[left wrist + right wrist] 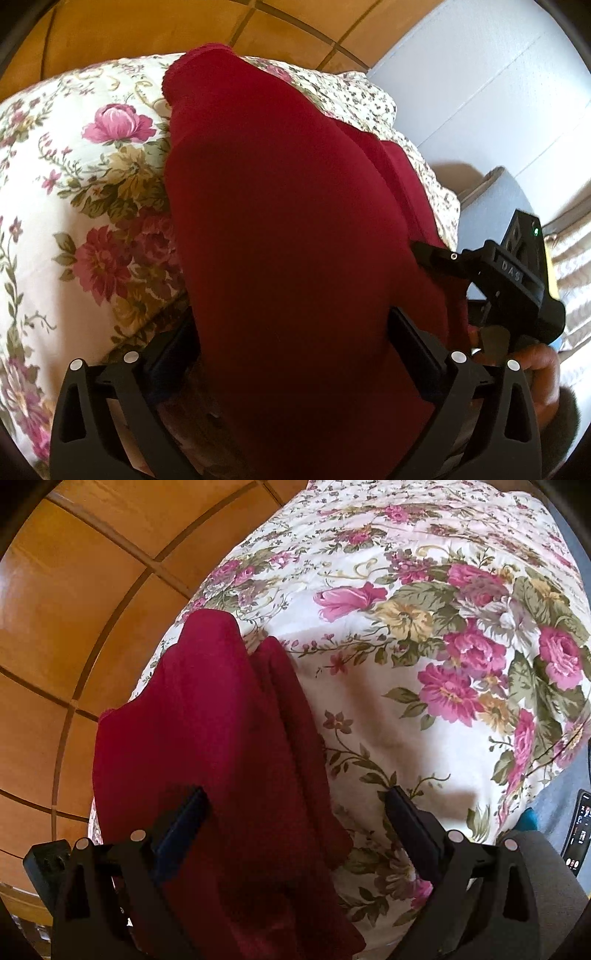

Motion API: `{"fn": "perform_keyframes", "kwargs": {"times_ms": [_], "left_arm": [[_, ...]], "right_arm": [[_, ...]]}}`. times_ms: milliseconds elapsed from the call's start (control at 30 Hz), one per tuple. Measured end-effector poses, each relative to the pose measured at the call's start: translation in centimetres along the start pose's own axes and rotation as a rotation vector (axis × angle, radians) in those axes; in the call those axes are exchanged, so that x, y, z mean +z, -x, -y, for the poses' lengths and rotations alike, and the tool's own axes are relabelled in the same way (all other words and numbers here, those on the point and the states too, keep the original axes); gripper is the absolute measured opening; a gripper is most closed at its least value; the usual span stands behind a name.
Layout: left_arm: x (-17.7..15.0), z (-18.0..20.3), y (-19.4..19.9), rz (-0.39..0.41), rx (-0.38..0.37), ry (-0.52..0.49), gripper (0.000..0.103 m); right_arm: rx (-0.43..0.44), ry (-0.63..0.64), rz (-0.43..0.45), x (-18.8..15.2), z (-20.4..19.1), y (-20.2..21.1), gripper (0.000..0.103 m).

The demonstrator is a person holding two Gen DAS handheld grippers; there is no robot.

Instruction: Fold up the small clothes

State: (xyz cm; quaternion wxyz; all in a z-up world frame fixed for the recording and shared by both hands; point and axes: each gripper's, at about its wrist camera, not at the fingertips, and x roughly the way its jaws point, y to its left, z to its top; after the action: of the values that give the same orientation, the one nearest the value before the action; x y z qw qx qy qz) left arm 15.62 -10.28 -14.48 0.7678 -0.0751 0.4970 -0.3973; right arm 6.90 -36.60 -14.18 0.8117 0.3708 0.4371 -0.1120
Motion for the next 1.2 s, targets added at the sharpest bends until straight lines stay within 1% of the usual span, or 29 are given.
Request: {"fn": "perform_keyframes", "kwargs": {"times_ms": [100, 367, 433, 500, 533, 567, 600, 633, 700, 800, 900, 1000, 1200], "left_arm": [[0.3, 0.1, -0.2, -0.004, 0.02, -0.026, 0.1], [0.6, -0.1, -0.6, 0.011, 0.023, -0.056, 0.1], [0.6, -0.3, -0.7, 0.013, 0.014, -0.056, 0.1], [0.4, -0.3, -0.7, 0.021, 0.023, -0.066, 0.1], [0.3, -0.3, -0.7, 0.025, 0.027, -0.071, 0.099], [0.2, -0.2, -0.6, 0.033, 0.034, -0.079, 0.095], [0.0, 0.0, -0.5, 0.038, 0.026, -0.09, 0.083], [-0.1, 0.2, -0.3, 0.045, 0.023, -0.101, 0.08], [-0.5, 0.8, 0.2, 0.071, 0.052, -0.133, 0.07], [-1.1, 1.5, 1.1, 0.109, 0.089, -0.181, 0.061], [-1.7, 1.6, 2.5, 0.148, 0.105, -0.2, 0.057], [-2.2, 1.5, 4.0, 0.191, 0.13, -0.215, 0.055], [-2.7, 0.5, 7.6, 0.287, 0.174, -0.224, 0.054]], "right_arm": [[-0.003, 0.014, -0.002, 0.0, -0.2, -0.2, 0.096], [0.015, 0.048, -0.023, -0.1, -0.7, -0.6, 0.095], [0.029, 0.07, -0.027, -0.2, -0.9, -0.8, 0.088], [0.057, 0.078, -0.035, -0.2, -1.1, -1.0, 0.075], [0.069, 0.082, -0.038, -0.3, -1.3, -1.1, 0.071], [0.071, 0.091, -0.035, -0.3, -1.5, -1.1, 0.065], [0.066, 0.111, -0.03, -0.4, -1.8, -1.0, 0.06], [0.062, 0.129, -0.023, -0.4, -2.2, -0.9, 0.057], [0.051, 0.159, -0.009, -0.6, -2.8, -0.6, 0.048], [0.04, 0.196, 0.021, -0.9, -3.9, 0.0, 0.04], [0.071, 0.221, 0.041, -1.1, -5.0, 0.6, 0.034], [0.126, 0.248, 0.041, -1.7, -6.4, 1.1, 0.032], [0.208, 0.312, 0.017, -2.5, -10.2, 0.8, 0.031]]}}
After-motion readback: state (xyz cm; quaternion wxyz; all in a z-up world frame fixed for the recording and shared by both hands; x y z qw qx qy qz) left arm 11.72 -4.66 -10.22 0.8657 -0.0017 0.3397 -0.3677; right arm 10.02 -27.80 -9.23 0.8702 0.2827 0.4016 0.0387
